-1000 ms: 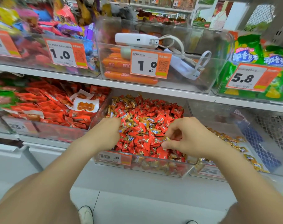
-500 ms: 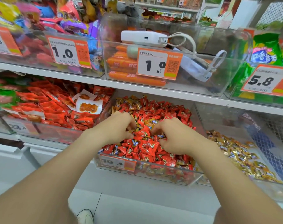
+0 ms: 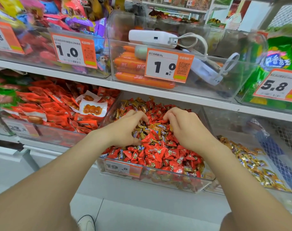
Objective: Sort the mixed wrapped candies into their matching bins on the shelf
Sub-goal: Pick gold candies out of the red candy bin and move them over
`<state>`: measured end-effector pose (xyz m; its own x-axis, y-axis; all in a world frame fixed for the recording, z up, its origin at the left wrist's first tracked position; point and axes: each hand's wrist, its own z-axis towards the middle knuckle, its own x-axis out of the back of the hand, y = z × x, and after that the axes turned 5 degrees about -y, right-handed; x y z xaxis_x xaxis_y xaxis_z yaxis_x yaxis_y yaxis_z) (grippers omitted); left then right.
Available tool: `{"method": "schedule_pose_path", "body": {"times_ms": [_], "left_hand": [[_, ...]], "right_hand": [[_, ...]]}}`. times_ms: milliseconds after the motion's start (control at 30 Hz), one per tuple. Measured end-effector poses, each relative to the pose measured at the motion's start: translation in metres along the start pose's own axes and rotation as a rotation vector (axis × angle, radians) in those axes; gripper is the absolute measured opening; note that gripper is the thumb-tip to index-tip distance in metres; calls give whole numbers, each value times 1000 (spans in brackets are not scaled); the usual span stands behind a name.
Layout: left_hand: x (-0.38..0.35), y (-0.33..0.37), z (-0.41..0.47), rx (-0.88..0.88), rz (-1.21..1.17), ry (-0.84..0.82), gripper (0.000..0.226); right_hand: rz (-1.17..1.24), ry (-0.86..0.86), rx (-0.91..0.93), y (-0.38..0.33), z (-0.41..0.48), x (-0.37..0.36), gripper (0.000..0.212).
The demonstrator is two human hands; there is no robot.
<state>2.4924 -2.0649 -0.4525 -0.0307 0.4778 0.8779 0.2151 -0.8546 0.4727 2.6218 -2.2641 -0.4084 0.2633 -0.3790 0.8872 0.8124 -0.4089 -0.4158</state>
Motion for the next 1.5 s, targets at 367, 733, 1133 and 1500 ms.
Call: {"method": "schedule_pose_path", "body": {"times_ms": [367,733,1133,1500], "left_hand": [[-13,1,17,-119,229,-7,40],[4,8,-1,-57,-81,95,9],[9,20,-9,146,-188,298,55],[16,33,-13,216,-406,241,5]], "right_hand": [[-104,-56,-14,-1,4,-16,38],[-344,-256,105,-1,16,-23,66],[-429,-259,115,0,26,-36,30],[791,-199,-205,13,9,-7,36]]}}
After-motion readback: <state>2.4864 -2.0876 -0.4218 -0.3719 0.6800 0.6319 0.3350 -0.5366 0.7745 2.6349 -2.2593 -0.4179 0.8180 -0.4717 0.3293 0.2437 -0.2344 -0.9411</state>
